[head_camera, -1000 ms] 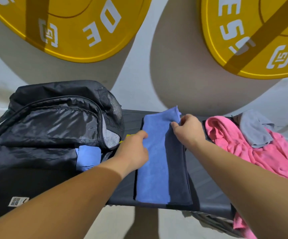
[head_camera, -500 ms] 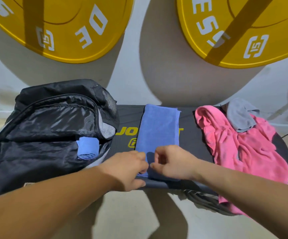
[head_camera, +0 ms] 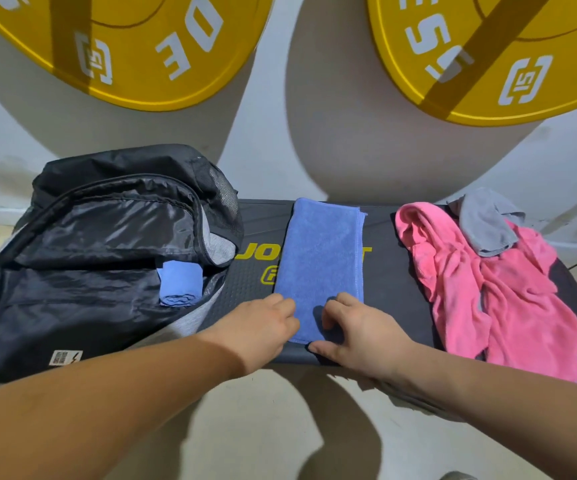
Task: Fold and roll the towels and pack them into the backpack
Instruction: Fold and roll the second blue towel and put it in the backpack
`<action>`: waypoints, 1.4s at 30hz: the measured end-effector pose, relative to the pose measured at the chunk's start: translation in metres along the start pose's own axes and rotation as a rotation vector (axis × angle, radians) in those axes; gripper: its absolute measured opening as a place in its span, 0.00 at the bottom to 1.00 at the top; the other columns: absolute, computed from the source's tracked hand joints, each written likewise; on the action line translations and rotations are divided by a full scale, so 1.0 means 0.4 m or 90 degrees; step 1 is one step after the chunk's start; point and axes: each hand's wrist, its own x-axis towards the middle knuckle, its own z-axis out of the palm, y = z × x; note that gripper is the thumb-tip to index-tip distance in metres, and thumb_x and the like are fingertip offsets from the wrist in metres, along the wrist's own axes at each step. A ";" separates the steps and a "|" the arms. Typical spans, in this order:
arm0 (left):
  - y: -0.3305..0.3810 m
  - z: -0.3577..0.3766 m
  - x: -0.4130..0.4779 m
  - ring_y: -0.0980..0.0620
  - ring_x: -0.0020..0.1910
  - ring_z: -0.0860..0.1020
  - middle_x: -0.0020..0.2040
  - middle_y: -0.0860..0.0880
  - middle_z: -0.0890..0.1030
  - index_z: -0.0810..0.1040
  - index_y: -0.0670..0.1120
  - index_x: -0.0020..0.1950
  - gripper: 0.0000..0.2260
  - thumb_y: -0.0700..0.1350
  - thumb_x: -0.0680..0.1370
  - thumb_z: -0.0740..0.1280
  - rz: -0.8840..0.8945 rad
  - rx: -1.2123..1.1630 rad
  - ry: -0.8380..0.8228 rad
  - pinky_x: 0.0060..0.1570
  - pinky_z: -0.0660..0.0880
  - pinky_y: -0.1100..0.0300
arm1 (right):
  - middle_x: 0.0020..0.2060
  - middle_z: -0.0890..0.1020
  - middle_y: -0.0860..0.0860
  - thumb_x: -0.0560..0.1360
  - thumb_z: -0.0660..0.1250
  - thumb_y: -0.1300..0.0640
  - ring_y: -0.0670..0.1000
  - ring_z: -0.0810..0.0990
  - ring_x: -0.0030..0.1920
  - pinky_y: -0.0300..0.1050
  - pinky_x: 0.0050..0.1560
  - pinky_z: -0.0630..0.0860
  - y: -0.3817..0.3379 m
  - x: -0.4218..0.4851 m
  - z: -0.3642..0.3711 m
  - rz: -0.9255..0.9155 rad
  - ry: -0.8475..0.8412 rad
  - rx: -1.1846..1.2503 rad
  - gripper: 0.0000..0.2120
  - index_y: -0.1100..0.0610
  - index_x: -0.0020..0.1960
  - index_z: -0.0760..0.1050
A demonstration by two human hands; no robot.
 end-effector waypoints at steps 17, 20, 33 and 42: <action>0.006 0.027 -0.041 0.49 0.55 0.71 0.54 0.51 0.72 0.73 0.52 0.60 0.13 0.57 0.79 0.62 -0.039 -0.107 0.100 0.53 0.72 0.53 | 0.43 0.71 0.42 0.79 0.63 0.42 0.49 0.75 0.46 0.46 0.37 0.74 0.043 -0.032 -0.008 -0.113 0.114 -0.020 0.11 0.49 0.50 0.78; 0.009 0.027 -0.030 0.48 0.55 0.71 0.54 0.51 0.72 0.75 0.52 0.58 0.09 0.53 0.82 0.62 -0.050 -0.142 0.126 0.53 0.73 0.52 | 0.41 0.66 0.39 0.79 0.67 0.45 0.43 0.70 0.45 0.46 0.44 0.75 0.043 -0.033 -0.018 -0.055 0.080 0.072 0.08 0.48 0.50 0.80; -0.013 0.075 -0.008 0.59 0.32 0.74 0.38 0.52 0.77 0.81 0.50 0.40 0.07 0.39 0.75 0.74 -0.303 -0.560 0.208 0.37 0.73 0.68 | 0.25 0.77 0.42 0.74 0.76 0.57 0.38 0.72 0.26 0.27 0.32 0.69 0.050 -0.032 -0.018 0.223 0.052 0.406 0.10 0.59 0.37 0.81; 0.011 0.037 -0.029 0.46 0.38 0.74 0.39 0.49 0.74 0.78 0.49 0.39 0.03 0.45 0.69 0.71 0.101 0.068 0.177 0.33 0.72 0.55 | 0.38 0.76 0.45 0.73 0.71 0.53 0.52 0.79 0.41 0.47 0.36 0.74 0.030 -0.010 -0.030 0.054 0.124 0.016 0.06 0.50 0.40 0.75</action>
